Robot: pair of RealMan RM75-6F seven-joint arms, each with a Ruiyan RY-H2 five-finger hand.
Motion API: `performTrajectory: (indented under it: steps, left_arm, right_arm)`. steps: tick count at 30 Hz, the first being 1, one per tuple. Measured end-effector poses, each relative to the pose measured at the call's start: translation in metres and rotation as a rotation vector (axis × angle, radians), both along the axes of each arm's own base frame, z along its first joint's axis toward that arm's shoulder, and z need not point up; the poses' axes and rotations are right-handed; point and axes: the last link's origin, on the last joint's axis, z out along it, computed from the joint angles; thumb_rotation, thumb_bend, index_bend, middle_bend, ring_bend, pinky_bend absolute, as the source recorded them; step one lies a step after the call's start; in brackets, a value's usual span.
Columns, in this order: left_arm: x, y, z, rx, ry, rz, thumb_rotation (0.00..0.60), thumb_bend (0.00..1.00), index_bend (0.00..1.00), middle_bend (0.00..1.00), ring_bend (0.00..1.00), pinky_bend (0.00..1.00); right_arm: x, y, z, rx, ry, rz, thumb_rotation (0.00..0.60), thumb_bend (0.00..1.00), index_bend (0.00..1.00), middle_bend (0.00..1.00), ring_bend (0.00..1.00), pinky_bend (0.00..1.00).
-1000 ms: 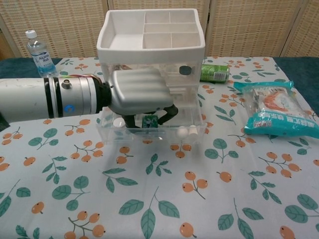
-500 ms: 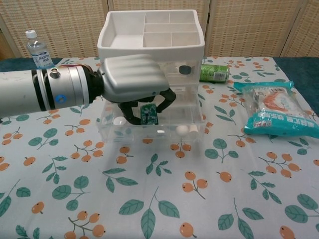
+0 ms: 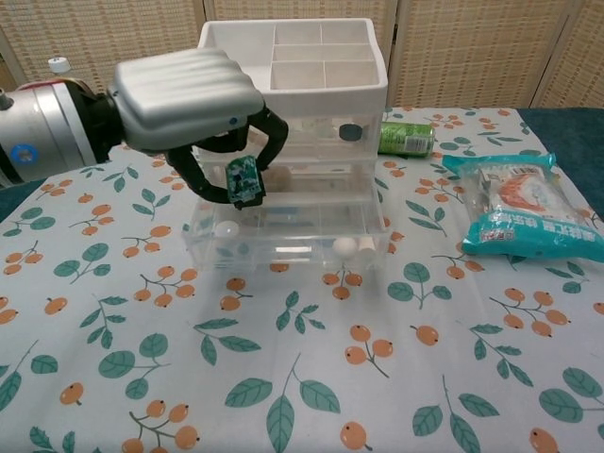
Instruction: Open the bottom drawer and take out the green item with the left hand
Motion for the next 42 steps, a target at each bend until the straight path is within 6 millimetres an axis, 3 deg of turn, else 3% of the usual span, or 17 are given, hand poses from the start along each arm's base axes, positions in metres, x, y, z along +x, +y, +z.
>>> performTrajectory:
  steps: [13, 23, 29, 37, 42]
  left_arm:
    - [-0.06, -0.023, 0.049, 0.089, 0.002, 0.202, 0.6, 0.17, 0.53, 0.99, 1.0, 1.0]
    - [-0.105, -0.029, 0.038, 0.041, 0.096, 0.377, 0.6, 0.17, 0.51, 0.98, 1.0, 1.0]
    - [-0.116, -0.027, 0.022, 0.022, 0.116, 0.409, 0.6, 0.17, 0.45, 0.96, 1.0, 1.0]
    - [-0.118, -0.028, 0.01, 0.019, 0.108, 0.449, 0.6, 0.17, 0.21, 0.89, 0.99, 1.0]
    - [-0.118, -0.029, 0.02, 0.065, 0.046, 0.484, 0.6, 0.17, 0.19, 0.77, 0.84, 1.0]
  right_arm:
    - [0.003, -0.002, -0.002, 0.006, -0.004, 0.017, 0.6, 0.36, 0.13, 0.23, 0.22, 0.25]
    - [0.007, -0.002, -0.003, 0.009, -0.002, 0.029, 0.6, 0.36, 0.13, 0.23, 0.22, 0.25]
    - [0.008, -0.002, -0.003, 0.008, -0.003, 0.032, 0.6, 0.36, 0.13, 0.23, 0.22, 0.25]
    - [0.006, 0.0, 0.0, 0.0, 0.002, 0.021, 0.6, 0.36, 0.13, 0.23, 0.22, 0.25]
    - [0.006, -0.002, -0.001, 0.011, 0.004, 0.021, 0.6, 0.36, 0.13, 0.23, 0.22, 0.25]
